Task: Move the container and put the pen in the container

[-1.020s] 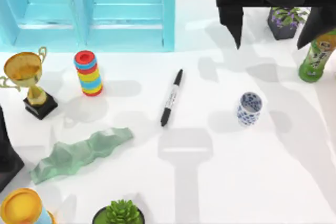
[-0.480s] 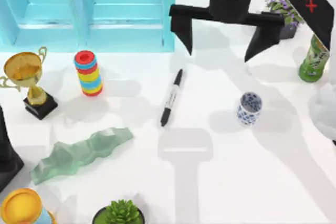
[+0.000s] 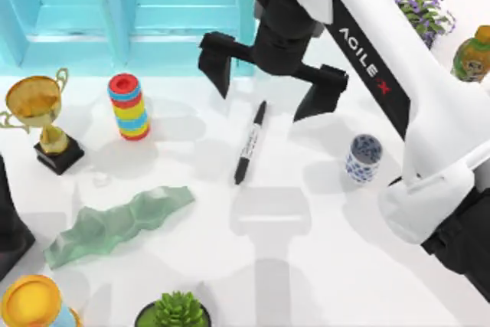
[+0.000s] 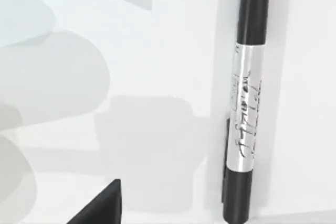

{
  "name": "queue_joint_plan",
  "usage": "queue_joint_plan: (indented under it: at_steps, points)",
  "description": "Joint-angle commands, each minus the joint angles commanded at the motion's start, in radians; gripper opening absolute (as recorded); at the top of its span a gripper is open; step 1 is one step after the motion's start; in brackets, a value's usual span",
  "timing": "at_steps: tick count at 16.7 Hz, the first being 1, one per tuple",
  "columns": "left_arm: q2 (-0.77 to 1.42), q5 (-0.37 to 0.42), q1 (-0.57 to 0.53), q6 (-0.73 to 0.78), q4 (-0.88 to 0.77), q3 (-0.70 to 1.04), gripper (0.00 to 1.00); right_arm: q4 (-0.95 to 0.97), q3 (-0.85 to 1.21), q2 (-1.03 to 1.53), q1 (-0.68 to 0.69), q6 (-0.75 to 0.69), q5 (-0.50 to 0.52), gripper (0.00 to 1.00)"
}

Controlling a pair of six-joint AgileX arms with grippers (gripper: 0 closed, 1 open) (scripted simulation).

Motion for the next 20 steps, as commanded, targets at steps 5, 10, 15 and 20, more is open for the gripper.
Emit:
queue_joint_plan:
  at_steps: [5, 10, 15, 20]
  points:
    - [0.000, 0.000, 0.000, 0.000, 0.000, 0.000, 1.00, 0.000, 0.028, 0.026, 0.005, 0.016, -0.003, 1.00]
    - [0.000, 0.000, 0.000, 0.000, 0.000, 0.000, 1.00, 0.021, 0.062, 0.080, 0.004, 0.016, -0.001, 1.00]
    - [0.000, 0.000, 0.000, 0.000, 0.000, 0.000, 1.00, 0.055, 0.139, 0.191, 0.015, 0.026, 0.001, 1.00]
    - [0.000, 0.000, 0.000, 0.000, 0.000, 0.000, 1.00, 0.092, 0.210, 0.299, 0.024, 0.035, 0.004, 1.00]
